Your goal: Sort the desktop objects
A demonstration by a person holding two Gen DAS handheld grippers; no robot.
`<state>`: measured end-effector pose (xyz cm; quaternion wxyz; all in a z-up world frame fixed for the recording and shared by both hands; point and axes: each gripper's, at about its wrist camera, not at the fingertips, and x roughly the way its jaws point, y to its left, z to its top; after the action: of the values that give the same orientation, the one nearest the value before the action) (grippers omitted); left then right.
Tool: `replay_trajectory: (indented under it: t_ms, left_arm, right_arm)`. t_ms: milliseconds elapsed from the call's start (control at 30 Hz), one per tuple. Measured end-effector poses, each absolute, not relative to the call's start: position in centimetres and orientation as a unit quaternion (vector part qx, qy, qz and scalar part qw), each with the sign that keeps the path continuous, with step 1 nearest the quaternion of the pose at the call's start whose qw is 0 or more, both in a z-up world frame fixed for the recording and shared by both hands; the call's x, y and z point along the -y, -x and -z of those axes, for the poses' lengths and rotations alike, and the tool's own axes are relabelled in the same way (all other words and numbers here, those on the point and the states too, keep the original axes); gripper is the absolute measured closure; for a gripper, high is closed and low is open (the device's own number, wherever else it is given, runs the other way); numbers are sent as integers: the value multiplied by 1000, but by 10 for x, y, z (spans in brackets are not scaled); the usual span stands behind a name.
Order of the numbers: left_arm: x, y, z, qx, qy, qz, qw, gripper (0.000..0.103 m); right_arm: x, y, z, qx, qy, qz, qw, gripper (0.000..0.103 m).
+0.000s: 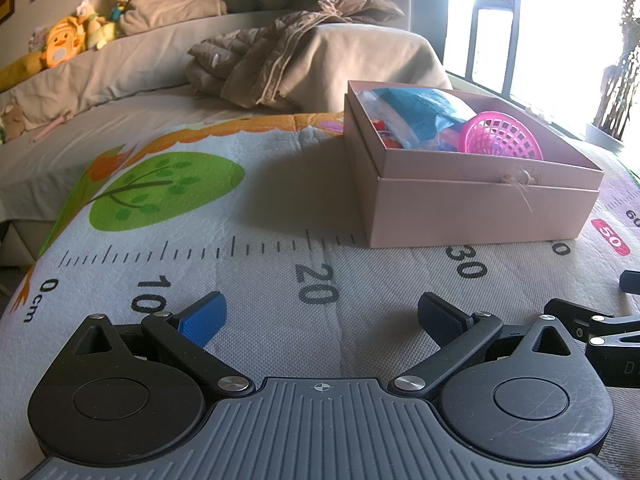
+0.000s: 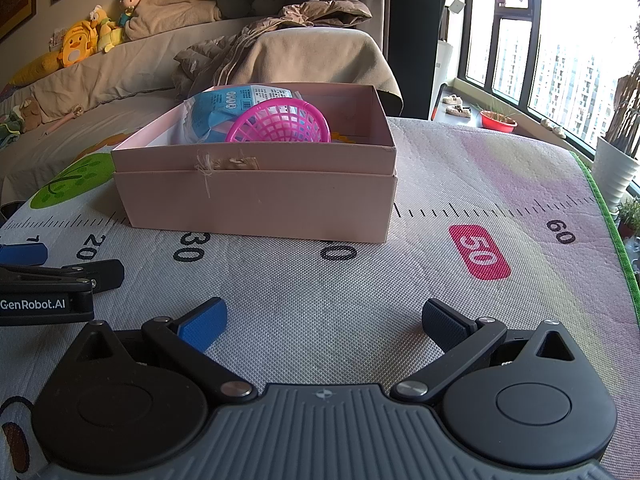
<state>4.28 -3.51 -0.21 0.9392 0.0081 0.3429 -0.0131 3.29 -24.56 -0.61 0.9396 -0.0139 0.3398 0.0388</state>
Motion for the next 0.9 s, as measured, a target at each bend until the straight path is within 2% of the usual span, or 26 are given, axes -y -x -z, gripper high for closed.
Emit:
replay_trajectory:
  t_ms: [900]
  left_arm:
    - [33,-45,2,-353,-4,12,936,0]
  right_arm:
    - [246,-32,6,-340,14,-39,940,0]
